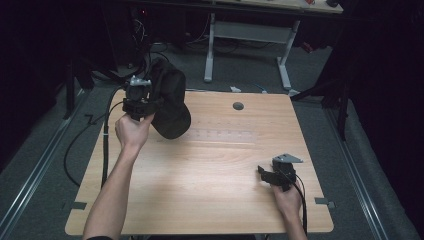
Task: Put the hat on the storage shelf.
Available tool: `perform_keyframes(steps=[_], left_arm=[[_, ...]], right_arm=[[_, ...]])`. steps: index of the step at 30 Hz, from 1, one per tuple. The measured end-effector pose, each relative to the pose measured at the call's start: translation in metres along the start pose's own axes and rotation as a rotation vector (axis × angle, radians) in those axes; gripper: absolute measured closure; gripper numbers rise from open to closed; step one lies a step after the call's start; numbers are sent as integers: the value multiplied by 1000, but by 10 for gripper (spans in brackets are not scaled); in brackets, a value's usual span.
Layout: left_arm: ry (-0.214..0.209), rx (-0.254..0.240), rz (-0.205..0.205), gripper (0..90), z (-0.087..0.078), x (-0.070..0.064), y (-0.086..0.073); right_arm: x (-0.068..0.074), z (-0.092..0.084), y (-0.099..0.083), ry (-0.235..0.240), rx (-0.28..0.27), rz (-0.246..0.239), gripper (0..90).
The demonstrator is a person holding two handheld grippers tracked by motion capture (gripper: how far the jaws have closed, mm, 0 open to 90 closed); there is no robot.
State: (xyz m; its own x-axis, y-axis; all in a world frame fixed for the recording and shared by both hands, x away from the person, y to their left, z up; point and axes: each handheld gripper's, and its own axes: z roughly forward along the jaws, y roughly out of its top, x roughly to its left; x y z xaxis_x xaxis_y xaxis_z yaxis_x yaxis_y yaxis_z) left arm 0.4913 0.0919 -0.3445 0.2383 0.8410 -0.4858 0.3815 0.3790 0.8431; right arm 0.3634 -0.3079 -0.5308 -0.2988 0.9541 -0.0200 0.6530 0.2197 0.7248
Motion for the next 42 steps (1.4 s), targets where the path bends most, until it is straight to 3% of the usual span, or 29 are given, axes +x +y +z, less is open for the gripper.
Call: perform_keyframes(steps=[14,32,36,42], left_arm=[[62,21,56,813,18,-8,-8],[108,60,128,810,35,-19,-26],[103,60,118,804,37,-17,-31],[70,52,66,792,33,-11,-31]], right_arm=[[0,0,0,0,0,0,337],[0,0,0,0,0,0,337],[0,0,0,0,0,0,337],[0,0,0,0,0,0,338]])
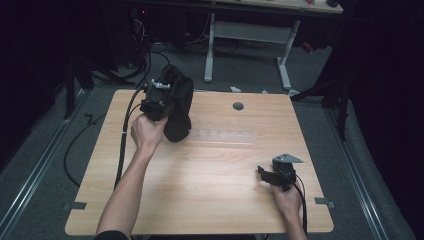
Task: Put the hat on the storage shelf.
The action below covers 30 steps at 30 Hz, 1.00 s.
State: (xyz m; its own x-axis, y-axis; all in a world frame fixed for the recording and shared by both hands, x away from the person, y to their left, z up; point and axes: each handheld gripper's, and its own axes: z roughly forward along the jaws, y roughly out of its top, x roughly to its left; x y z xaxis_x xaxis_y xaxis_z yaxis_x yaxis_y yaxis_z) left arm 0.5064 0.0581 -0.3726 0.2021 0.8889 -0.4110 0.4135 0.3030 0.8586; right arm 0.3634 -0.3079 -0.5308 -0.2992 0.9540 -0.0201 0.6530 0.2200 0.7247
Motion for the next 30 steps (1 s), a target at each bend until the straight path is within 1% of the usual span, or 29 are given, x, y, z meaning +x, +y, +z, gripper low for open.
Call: perform_keyframes(steps=[2,6,11,12,14,18,20,22,25,30], left_arm=[[-9,1,-14,790,-1,1,0],[-36,5,-56,786,-1,5,-1],[-65,28,-68,792,1,5,-5],[-71,31,-76,793,2,5,-6],[-88,28,-105,795,2,5,-7],[-98,28,-116,794,2,6,-7],[-107,35,-136,785,2,8,-7],[-114,37,-152,761,2,9,-6],[-115,29,-147,696,2,9,-6],[-118,18,-135,527,1,9,-7]], right_arm=[[0,0,0,0,0,0,337],[0,0,0,0,0,0,337],[0,0,0,0,0,0,337],[0,0,0,0,0,0,337],[0,0,0,0,0,0,337],[0,0,0,0,0,0,337],[0,0,0,0,0,0,337],[0,0,0,0,0,0,337],[0,0,0,0,0,0,337],[0,0,0,0,0,0,337]])
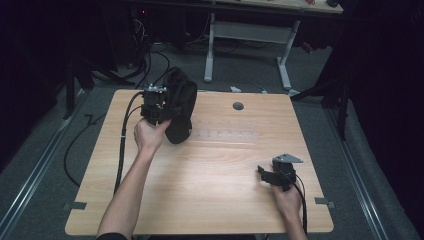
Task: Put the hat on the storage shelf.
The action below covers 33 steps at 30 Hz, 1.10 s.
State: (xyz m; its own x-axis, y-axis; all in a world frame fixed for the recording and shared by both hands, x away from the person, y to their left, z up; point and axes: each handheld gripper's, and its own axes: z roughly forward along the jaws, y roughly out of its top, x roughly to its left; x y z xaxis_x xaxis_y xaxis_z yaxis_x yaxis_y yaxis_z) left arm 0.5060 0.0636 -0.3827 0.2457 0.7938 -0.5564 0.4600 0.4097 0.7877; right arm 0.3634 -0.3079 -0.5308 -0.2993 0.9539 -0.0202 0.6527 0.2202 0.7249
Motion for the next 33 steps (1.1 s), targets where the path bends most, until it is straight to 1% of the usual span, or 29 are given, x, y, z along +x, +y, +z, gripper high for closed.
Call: perform_keyframes(steps=[1,3,7,8,9,13,15,18,22,25,27,30,33], left_arm=[[0,-2,2,485,0,0,0],[3,-6,12,429,-1,1,0],[10,-5,27,365,-2,3,0],[26,-12,37,344,-2,3,0],[39,-18,50,301,-1,3,-1],[29,3,32,242,1,5,-1],[23,16,16,209,3,6,-1],[21,25,17,171,4,7,-3],[26,32,34,122,6,7,-5],[43,31,73,55,8,7,-9],[40,28,86,32,8,7,-11],[16,25,79,2,6,6,-10],[2,-4,73,0,0,4,-7]], right_arm=[[0,0,0,0,0,0,337],[0,0,0,0,0,0,337],[0,0,0,0,0,0,337],[0,0,0,0,0,1,337],[0,0,0,0,0,0,337],[0,0,0,0,0,0,337],[0,0,0,0,0,0,337],[0,0,0,0,0,0,337],[0,0,0,0,0,0,337],[0,0,0,0,0,0,337],[0,0,0,0,0,0,337],[0,0,0,0,0,0,337],[0,0,0,0,0,0,337]])
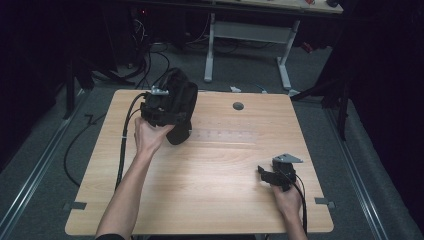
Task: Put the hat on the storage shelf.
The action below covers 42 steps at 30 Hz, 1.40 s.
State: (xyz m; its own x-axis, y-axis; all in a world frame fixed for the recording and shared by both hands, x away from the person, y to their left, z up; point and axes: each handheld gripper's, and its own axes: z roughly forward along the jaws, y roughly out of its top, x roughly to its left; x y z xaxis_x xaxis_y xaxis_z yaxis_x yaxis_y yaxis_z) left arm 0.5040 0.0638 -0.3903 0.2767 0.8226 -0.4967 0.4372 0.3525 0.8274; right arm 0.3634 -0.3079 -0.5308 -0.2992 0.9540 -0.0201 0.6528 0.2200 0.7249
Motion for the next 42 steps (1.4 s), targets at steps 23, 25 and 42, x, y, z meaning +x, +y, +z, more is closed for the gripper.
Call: perform_keyframes(steps=[23,25,42], left_arm=[[-82,-62,-61,62,-86,36,-15],[-85,-63,-69,75,-92,42,-20],[-77,22,-140,171,-106,85,-77]], right_arm=[[0,0,0,0,0,1,337],[0,0,0,0,0,1,337],[0,0,0,-1,0,2,337]])
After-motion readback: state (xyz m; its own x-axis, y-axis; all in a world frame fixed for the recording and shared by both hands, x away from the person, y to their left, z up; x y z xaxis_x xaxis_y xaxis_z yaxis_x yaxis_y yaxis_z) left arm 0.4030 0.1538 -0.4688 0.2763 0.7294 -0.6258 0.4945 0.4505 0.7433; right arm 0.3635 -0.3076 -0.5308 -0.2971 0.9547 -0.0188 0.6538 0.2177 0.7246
